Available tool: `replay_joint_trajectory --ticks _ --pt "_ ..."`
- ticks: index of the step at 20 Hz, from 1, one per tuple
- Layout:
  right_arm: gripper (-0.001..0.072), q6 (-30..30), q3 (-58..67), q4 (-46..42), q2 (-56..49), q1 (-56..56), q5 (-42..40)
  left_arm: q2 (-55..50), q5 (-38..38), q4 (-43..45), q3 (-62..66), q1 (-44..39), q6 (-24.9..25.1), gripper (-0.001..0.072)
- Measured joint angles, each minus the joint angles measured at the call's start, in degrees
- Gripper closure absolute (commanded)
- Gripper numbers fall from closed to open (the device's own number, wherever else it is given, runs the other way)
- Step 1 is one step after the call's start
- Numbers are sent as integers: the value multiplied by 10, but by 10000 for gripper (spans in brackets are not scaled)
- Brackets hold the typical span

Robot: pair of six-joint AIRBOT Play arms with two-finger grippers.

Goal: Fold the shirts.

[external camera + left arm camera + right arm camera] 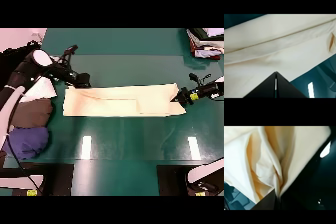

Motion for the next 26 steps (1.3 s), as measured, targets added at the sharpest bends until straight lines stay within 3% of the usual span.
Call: replay_joint_trajectory --ticks 5,14,26 --pt "700 -12 20 9 56 19 14 -75 50 -14 25 -66 -7 683" --pt "700 75 196 33 154 159 40 -242 67 -69 153 -148 -19 683" --pt "699 98 292 56 163 332 5 -238 34 -31 177 -131 -23 684"
